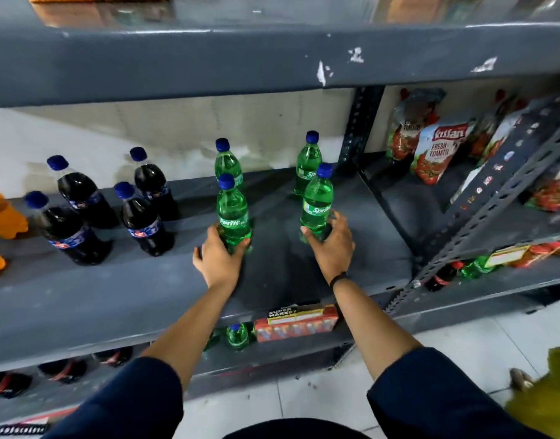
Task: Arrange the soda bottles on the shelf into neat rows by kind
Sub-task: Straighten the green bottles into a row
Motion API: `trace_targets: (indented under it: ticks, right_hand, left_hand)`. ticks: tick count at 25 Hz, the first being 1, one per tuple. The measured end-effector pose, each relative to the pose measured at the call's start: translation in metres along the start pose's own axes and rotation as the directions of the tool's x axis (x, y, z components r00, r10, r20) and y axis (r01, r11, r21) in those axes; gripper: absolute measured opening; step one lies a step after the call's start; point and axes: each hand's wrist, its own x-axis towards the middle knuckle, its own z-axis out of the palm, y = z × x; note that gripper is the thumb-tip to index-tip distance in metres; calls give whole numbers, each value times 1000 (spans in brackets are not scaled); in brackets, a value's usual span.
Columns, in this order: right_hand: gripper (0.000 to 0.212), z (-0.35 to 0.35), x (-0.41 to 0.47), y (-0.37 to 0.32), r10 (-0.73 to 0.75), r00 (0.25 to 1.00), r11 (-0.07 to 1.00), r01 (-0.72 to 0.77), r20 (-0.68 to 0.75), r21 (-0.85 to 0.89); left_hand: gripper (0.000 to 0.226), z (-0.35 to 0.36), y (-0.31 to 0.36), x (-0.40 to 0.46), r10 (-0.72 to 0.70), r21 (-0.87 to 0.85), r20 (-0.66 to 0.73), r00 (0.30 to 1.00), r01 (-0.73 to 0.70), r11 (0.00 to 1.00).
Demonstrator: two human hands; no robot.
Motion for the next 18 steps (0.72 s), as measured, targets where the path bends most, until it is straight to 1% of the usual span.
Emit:
trace_targets:
  ticks: [3, 5, 10, 13, 16, 18]
  right_hand:
    - [60, 2, 0, 2, -35, 999, 995, 37, 23, -93]
    - [57, 2, -1, 2, -62, 998, 992, 63, 15, -109]
    - [60, 2, -2, 1, -89, 996, 991, 89, 4, -101]
    - [62, 1, -4, 2, -108, 994, 989, 107, 2, -105]
    - [70, -1, -5, 2, -69, 998, 994, 69, 6, -82]
    - [69, -2, -9, 1, -54, 997, 998, 53, -53, -29]
  left_hand:
    - [55, 3, -1, 0, -14, 25, -35, 999, 14, 1000]
    - [56, 5, 0, 1, -12, 51, -49, 999, 15, 999]
    - [59, 5, 5, 8, -56, 103, -56, 997, 61, 993]
    - [60, 5, 7, 9, -68, 105, -58, 996, 74, 992]
    - [59, 2, 3, 7, -45, 72, -42, 998, 48, 996]
    - [57, -2, -4, 7, -14, 5, -37, 999, 14, 1000]
